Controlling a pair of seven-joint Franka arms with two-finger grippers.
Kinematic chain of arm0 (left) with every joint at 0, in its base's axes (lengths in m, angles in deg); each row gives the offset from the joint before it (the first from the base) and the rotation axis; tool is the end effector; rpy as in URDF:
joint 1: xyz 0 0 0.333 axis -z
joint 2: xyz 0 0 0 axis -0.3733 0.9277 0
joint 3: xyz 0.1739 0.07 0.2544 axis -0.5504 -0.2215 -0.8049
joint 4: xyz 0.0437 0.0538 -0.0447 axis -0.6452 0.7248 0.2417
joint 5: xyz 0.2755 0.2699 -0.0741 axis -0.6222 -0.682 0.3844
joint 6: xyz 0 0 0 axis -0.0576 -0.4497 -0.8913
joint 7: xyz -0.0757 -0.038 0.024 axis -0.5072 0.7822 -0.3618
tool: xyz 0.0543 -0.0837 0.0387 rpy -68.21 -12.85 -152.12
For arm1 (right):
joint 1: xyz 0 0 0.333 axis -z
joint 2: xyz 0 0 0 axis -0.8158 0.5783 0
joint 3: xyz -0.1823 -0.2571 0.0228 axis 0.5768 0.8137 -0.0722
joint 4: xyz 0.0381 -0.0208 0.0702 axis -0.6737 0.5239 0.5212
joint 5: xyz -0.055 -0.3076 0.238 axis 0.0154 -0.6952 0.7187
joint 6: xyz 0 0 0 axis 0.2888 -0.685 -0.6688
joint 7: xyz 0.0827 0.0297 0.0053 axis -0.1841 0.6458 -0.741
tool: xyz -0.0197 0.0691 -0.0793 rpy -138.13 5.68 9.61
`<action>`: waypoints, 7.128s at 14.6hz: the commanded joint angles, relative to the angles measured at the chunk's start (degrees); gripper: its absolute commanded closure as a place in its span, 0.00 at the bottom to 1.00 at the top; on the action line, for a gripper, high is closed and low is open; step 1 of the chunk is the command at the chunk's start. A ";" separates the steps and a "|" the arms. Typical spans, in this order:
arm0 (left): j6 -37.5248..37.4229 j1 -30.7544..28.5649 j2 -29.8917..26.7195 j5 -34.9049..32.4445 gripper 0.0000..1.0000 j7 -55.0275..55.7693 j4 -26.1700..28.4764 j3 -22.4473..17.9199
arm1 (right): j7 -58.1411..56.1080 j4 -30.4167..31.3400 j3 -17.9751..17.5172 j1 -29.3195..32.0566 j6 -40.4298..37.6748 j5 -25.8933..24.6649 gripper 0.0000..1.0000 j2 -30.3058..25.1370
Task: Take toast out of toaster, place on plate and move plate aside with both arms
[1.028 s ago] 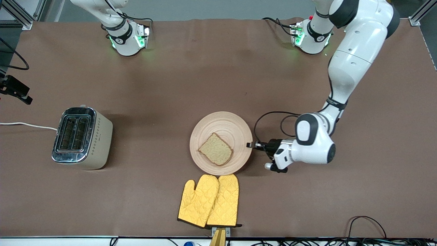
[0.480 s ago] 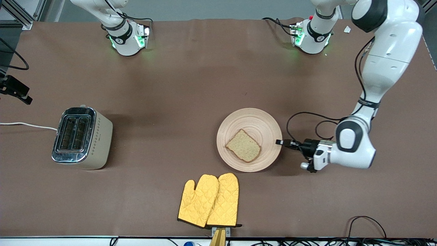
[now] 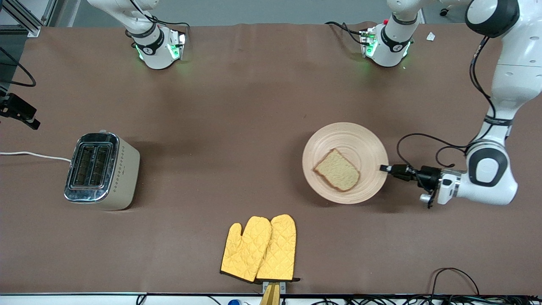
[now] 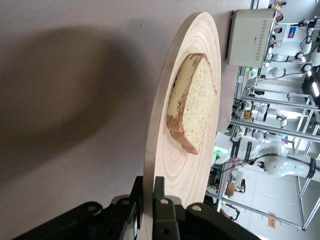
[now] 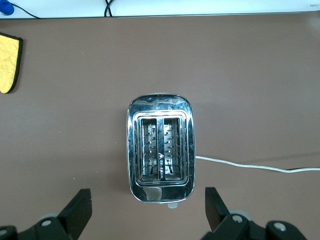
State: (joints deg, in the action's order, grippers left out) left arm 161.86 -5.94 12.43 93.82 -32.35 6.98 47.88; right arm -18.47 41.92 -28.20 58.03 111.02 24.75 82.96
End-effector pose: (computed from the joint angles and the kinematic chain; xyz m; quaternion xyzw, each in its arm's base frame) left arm 0.6428 0.0247 0.1922 0.8408 -0.1152 -0.1487 0.5076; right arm 0.5528 -0.0667 0.6336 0.9966 -0.0153 0.0803 0.0138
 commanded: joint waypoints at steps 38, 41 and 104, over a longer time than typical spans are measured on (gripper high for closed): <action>-9.98 -13.62 13.48 -7.20 0.98 -5.37 -15.00 0.33 | -0.88 0.67 -0.84 1.21 0.22 0.82 0.00 -0.62; -9.98 -13.88 14.01 -7.29 0.98 -5.64 -14.91 0.33 | -0.88 0.67 -0.84 1.21 0.22 0.82 0.00 -0.62; -12.62 34.63 -40.81 -32.16 0.00 40.31 -11.67 -22.88 | -0.62 -5.30 -1.19 0.42 -3.12 1.08 0.00 2.37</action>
State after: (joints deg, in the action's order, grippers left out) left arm 149.52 27.87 -23.94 60.84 4.46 -8.49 25.73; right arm -18.51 37.10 -29.08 57.97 108.33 24.97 85.73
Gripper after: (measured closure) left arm 0.000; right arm 0.000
